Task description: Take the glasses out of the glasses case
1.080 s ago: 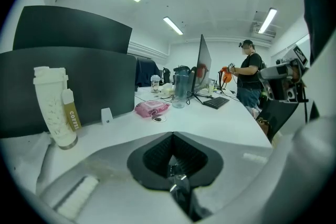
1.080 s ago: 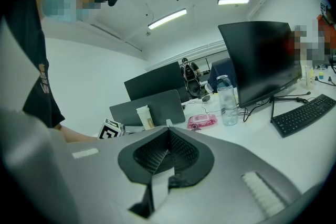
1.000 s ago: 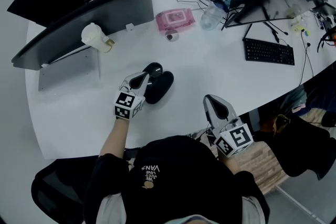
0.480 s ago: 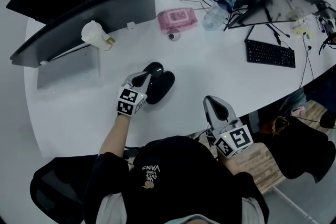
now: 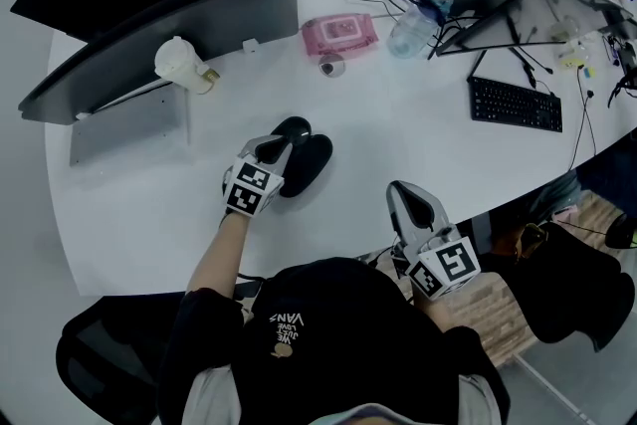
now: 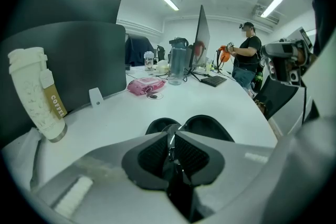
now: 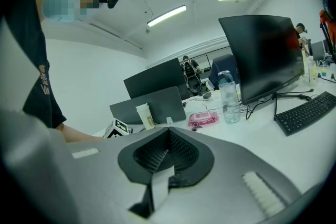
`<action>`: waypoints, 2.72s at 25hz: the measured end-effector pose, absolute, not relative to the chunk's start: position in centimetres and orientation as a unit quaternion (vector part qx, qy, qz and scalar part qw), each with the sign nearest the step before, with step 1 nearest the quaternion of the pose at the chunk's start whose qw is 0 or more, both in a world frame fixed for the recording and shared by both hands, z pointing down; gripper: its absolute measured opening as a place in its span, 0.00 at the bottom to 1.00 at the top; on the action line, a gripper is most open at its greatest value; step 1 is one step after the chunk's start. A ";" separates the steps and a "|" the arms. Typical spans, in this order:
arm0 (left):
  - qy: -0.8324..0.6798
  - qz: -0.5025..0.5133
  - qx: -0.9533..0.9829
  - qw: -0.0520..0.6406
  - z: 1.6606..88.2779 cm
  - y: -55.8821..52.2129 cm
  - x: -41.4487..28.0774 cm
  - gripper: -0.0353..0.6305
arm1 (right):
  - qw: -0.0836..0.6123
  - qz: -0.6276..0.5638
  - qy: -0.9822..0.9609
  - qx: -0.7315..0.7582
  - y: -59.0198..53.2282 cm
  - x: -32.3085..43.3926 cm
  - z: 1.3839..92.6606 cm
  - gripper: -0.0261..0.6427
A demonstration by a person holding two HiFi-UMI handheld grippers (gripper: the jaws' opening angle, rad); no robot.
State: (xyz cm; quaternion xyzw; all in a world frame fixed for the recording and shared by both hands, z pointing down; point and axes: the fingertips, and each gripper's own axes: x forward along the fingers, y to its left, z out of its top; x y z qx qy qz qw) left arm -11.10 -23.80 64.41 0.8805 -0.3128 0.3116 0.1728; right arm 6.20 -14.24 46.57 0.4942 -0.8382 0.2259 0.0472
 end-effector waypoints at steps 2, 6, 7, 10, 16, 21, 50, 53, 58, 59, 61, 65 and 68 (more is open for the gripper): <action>-0.307 0.328 0.876 0.173 64.9 -23.6 -11.1 0.10 | 0.048 0.226 -0.838 0.494 -14.3 6.2 46.6 0.04; -0.300 0.351 0.868 0.181 65.5 -23.4 -10.8 0.14 | 0.049 0.227 -0.839 0.493 -14.6 6.2 46.9 0.04; -0.297 0.356 0.867 0.182 65.5 -23.3 -10.7 0.14 | 0.049 0.228 -0.839 0.492 -14.7 6.2 46.9 0.04; -0.288 0.370 0.865 0.181 65.7 -23.2 -10.5 0.14 | 0.050 0.229 -0.840 0.490 -14.9 6.1 46.9 0.04; -0.292 0.387 0.853 0.194 66.3 -23.3 -10.6 0.14 | 0.050 0.232 -0.841 0.487 -15.2 5.9 47.2 0.04; -0.308 0.408 0.831 0.218 67.5 -23.4 -10.9 0.14 | 0.052 0.233 -0.842 0.484 -15.5 5.7 47.3 0.04; -0.340 0.380 0.820 0.259 66.3 -23.6 -12.0 0.07 | 0.048 0.231 -0.850 0.472 -15.9 5.7 47.2 0.04; -0.345 0.376 0.821 0.256 65.8 -23.7 -12.1 0.07 | 0.046 0.229 -0.852 0.469 -15.9 5.4 47.1 0.04; -0.351 0.367 0.826 0.246 64.9 -23.7 -12.3 0.07 | 0.044 0.223 -0.853 0.469 -15.7 5.4 46.8 0.04; -0.353 0.365 0.826 0.245 64.7 -23.7 -12.3 0.07 | 0.043 0.221 -0.854 0.469 -15.6 5.4 46.7 0.04; -0.354 0.362 0.828 0.241 64.3 -23.5 -12.3 0.07 | 0.041 0.219 -0.855 0.469 -15.4 5.3 46.4 0.04; -0.357 0.356 0.832 0.231 63.6 -23.3 -12.2 0.07 | 0.040 0.212 -0.857 0.467 -15.0 5.3 46.0 0.04; -0.360 0.349 0.836 0.222 62.7 -23.1 -12.0 0.07 | 0.038 0.206 -0.858 0.468 -14.7 5.5 45.6 0.04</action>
